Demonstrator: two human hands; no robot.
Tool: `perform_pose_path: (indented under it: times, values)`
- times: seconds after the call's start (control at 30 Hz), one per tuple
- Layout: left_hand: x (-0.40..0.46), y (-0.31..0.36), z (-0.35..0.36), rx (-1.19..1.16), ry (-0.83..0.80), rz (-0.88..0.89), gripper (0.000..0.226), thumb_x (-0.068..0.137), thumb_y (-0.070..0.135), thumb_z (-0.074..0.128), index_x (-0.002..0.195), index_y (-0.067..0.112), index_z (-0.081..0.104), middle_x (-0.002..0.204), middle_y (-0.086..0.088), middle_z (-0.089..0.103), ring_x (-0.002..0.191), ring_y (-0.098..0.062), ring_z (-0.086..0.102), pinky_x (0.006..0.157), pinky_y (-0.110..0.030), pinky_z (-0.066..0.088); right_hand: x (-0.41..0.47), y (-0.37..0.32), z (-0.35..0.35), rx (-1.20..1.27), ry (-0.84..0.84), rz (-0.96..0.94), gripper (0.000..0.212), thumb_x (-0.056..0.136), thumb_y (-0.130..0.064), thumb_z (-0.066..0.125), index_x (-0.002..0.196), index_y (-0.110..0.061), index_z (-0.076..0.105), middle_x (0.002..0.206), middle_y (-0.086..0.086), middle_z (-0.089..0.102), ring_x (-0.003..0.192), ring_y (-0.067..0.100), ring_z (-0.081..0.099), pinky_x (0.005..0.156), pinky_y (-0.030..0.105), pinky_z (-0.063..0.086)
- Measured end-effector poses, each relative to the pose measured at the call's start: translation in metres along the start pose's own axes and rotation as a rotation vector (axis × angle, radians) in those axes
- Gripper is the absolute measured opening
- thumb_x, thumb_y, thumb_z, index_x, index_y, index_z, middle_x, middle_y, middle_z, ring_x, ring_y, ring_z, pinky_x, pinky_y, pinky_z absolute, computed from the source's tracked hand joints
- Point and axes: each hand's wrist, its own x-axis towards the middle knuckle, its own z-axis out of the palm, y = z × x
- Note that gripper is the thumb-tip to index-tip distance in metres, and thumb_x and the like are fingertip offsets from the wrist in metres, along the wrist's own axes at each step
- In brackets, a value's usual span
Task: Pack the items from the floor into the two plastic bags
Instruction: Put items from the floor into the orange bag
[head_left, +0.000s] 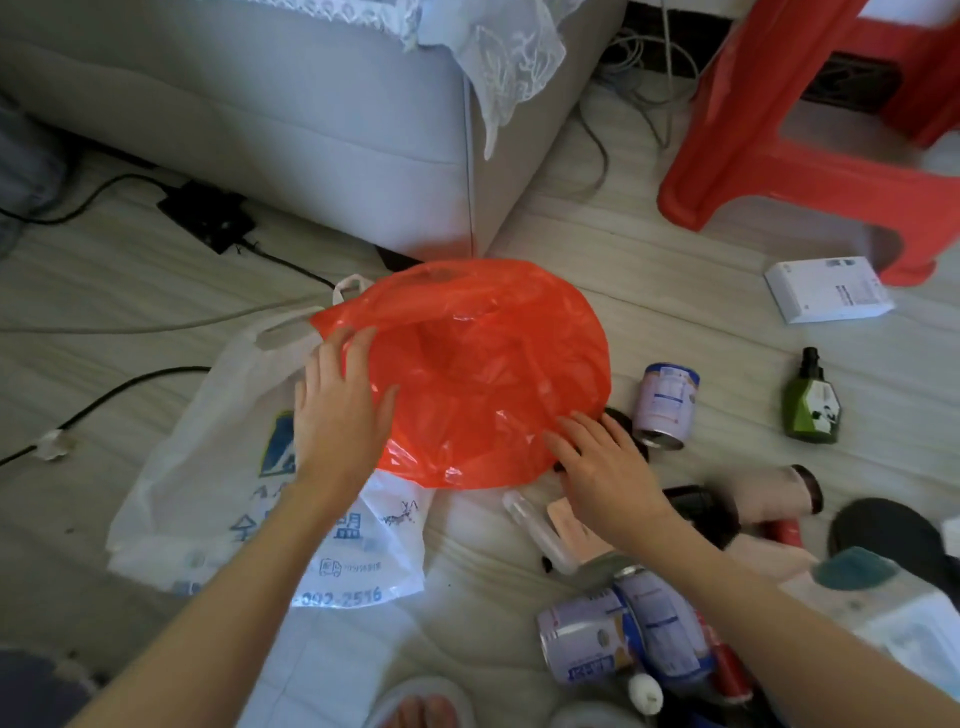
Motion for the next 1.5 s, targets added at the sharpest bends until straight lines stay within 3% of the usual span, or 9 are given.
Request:
perform_pose_path:
  times: [0.13, 0.37, 0.57, 0.8, 0.97, 1.13, 1.23, 1.37, 1.5]
  values:
    - [-0.075, 0.015, 0.028, -0.065, 0.064, 0.303, 0.045, 0.078, 0.004, 0.057, 0.121, 0.01, 0.045, 0.124, -0.018, 0.05, 0.112, -0.032, 0.044, 0.091, -0.044, 0.045, -0.054, -0.002, 0.004, 0.11, -0.188, 0.117, 0.048, 0.052, -0.012, 0.084, 0.098, -0.011, 0.069, 0.1, 0.009, 0.07, 0.093, 0.029, 0.068, 0.081, 0.043, 0.053]
    - [-0.14, 0.034, 0.089, 0.058, -0.397, 0.557, 0.087, 0.037, -0.001, 0.08, 0.115, 0.017, 0.047, 0.118, -0.012, 0.064, 0.104, -0.029, 0.064, 0.071, -0.035, 0.055, -0.075, 0.013, 0.001, 0.101, -0.461, 0.022, 0.05, 0.067, -0.012, 0.074, 0.114, -0.006, 0.059, 0.115, 0.018, 0.06, 0.11, 0.037, 0.057, 0.089, 0.045, 0.051]
    - [-0.122, 0.049, 0.119, 0.071, -0.417, 0.66, 0.056, 0.058, 0.001, 0.049, 0.11, 0.015, 0.065, 0.114, -0.01, 0.066, 0.103, -0.028, 0.064, 0.081, -0.04, 0.053, -0.043, 0.016, 0.006, -0.096, -0.695, -0.041, 0.07, 0.089, -0.019, 0.051, 0.147, -0.012, 0.012, 0.156, 0.011, 0.01, 0.144, 0.028, 0.008, 0.116, 0.04, 0.011]
    - [-0.102, 0.037, 0.126, 0.017, -0.388, 0.703, 0.028, 0.071, 0.022, 0.039, 0.082, 0.019, 0.065, 0.074, 0.0, 0.06, 0.071, -0.021, 0.057, 0.069, -0.03, 0.037, -0.03, 0.026, 0.012, -0.091, -0.699, -0.051, 0.078, 0.083, -0.032, 0.057, 0.146, -0.016, 0.014, 0.141, 0.011, 0.03, 0.131, 0.03, 0.03, 0.114, 0.045, 0.015]
    - [-0.109, 0.03, 0.095, -0.387, -0.485, 0.234, 0.033, 0.087, 0.037, 0.047, 0.111, 0.016, 0.056, 0.096, 0.001, 0.061, 0.082, -0.015, 0.056, 0.066, -0.025, 0.045, -0.031, 0.019, -0.002, 0.157, -0.613, 0.114, 0.078, 0.076, -0.051, 0.061, 0.138, -0.02, 0.026, 0.123, 0.006, 0.037, 0.115, 0.025, 0.041, 0.1, 0.039, 0.037]
    - [-0.063, 0.041, 0.064, -0.685, -0.404, -0.448, 0.014, 0.092, 0.025, 0.052, 0.102, 0.017, 0.059, 0.085, -0.007, 0.063, 0.075, -0.021, 0.06, 0.065, -0.032, 0.054, 0.0, -0.014, -0.028, 1.244, -0.415, 0.837, 0.057, 0.086, -0.051, 0.053, 0.13, -0.016, 0.049, 0.111, 0.002, 0.056, 0.099, 0.016, 0.056, 0.079, 0.025, 0.046]
    - [-0.027, 0.042, 0.059, -0.869, -0.422, -0.658, 0.014, 0.093, 0.021, 0.051, 0.08, 0.019, 0.055, 0.074, -0.003, 0.055, 0.069, -0.017, 0.053, 0.06, -0.025, 0.046, 0.04, -0.022, -0.021, 1.862, -0.535, 1.124, 0.066, 0.087, -0.058, 0.046, 0.136, -0.014, 0.044, 0.13, 0.009, 0.055, 0.104, 0.031, 0.063, 0.088, 0.045, 0.052]
    - [0.009, 0.04, 0.066, -1.094, -0.339, -0.819, 0.027, 0.083, 0.029, 0.067, 0.09, 0.004, 0.061, 0.082, -0.01, 0.066, 0.073, -0.023, 0.064, 0.065, -0.03, 0.053, 0.087, -0.027, -0.034, 2.285, -0.445, 1.11, 0.042, 0.099, -0.033, 0.035, 0.128, -0.004, 0.046, 0.127, 0.018, 0.055, 0.114, 0.03, 0.055, 0.081, 0.043, 0.048]
    - [0.018, 0.036, 0.072, -1.183, -0.246, -0.751, 0.018, 0.084, 0.01, 0.063, 0.102, 0.01, 0.064, 0.099, -0.005, 0.068, 0.091, -0.019, 0.064, 0.073, -0.025, 0.052, 0.1, -0.029, -0.037, 2.204, -0.109, 0.986, 0.015, 0.094, -0.003, 0.041, 0.098, -0.009, 0.053, 0.095, 0.008, 0.061, 0.089, 0.018, 0.06, 0.087, 0.031, 0.048]
